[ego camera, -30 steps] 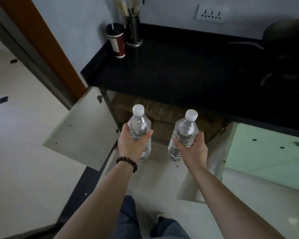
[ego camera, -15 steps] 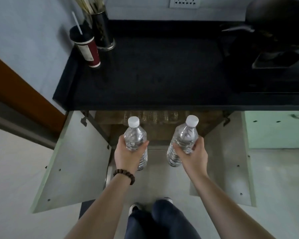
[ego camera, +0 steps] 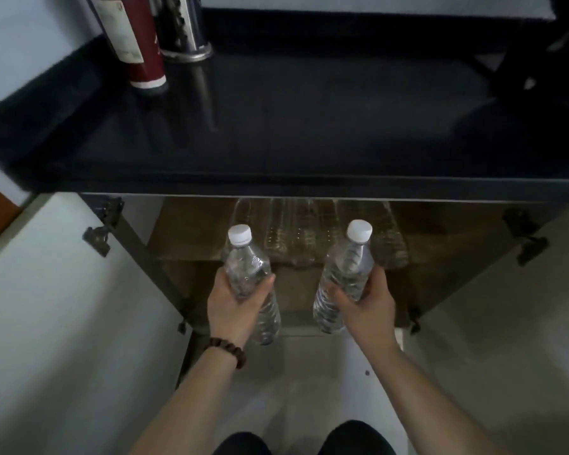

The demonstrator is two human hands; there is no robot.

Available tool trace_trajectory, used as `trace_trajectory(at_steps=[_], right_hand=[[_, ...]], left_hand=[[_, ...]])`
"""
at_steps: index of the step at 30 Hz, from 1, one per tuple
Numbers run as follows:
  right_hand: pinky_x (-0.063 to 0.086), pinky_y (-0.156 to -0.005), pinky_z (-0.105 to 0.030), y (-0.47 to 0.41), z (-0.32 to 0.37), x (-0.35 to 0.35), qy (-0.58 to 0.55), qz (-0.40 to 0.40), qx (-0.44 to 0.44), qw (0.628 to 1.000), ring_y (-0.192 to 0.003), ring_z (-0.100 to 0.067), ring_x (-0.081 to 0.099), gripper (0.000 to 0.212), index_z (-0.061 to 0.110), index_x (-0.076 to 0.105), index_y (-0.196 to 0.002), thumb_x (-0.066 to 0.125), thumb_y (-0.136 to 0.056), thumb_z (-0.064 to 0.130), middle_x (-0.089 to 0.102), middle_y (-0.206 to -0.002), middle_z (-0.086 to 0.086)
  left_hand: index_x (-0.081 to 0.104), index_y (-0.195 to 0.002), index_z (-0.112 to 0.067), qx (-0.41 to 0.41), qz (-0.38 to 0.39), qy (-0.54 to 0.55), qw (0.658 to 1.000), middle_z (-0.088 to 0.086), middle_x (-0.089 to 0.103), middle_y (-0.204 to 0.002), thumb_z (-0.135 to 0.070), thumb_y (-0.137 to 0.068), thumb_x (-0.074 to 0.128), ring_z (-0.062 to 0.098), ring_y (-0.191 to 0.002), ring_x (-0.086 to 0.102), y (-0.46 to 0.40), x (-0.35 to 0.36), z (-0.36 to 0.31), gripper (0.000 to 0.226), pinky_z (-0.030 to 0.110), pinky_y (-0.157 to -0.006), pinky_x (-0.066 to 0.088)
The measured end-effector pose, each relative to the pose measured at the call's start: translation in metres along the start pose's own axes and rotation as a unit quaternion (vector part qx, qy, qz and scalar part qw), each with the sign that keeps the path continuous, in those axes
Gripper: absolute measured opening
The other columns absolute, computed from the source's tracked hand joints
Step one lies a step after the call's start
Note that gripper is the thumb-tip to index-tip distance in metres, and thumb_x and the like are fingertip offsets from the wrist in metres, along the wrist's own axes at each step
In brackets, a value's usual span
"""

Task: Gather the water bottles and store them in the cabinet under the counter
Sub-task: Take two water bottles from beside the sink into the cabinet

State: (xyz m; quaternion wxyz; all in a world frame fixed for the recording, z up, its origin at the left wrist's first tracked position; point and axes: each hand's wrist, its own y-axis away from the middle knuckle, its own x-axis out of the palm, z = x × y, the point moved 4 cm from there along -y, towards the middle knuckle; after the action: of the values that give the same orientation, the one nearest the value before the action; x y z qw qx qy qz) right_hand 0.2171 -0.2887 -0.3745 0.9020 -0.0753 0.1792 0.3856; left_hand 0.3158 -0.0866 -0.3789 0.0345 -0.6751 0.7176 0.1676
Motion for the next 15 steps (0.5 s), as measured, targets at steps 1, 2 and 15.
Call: trace_trajectory(at_steps=[1,2,15], right_hand=[[0.052,-0.081,-0.025,-0.008,-0.005,0.011,-0.007,0.003,-0.01,1.0,-0.094,-0.001,0.062,0.052,0.04,0.047,-0.11,0.082,-0.072,0.034,0.063,-0.104,0.02],[0.051,-0.078,-0.023,-0.016,-0.008,0.022,-0.015,0.005,-0.021,1.0,-0.092,-0.001,0.063,0.049,0.039,0.048,-0.107,0.082,-0.072,0.032,0.064,-0.102,0.018],[0.046,-0.064,-0.02,-0.093,0.012,0.115,0.045,0.124,-0.096,0.987,-0.081,-0.002,0.062,0.03,0.028,0.064,-0.1,0.072,-0.079,0.047,0.067,-0.088,0.012]], left_hand=[[0.053,-0.112,-0.034,-0.001,0.001,0.01,1.0,-0.018,0.061,-0.101,-0.039,-0.069,0.083,0.007,-0.096,0.059,-0.013,0.002,0.01,0.053,0.032,-0.09,0.045],[0.054,-0.114,-0.034,0.003,0.003,0.021,1.0,-0.018,0.061,-0.102,-0.039,-0.07,0.083,0.007,-0.096,0.058,-0.024,0.002,0.016,0.052,0.032,-0.089,0.044],[0.056,-0.099,-0.026,0.013,0.058,-0.124,0.99,0.0,0.064,-0.102,-0.067,-0.076,0.062,0.02,-0.094,0.062,-0.143,-0.035,0.013,0.048,0.042,-0.087,0.047]])
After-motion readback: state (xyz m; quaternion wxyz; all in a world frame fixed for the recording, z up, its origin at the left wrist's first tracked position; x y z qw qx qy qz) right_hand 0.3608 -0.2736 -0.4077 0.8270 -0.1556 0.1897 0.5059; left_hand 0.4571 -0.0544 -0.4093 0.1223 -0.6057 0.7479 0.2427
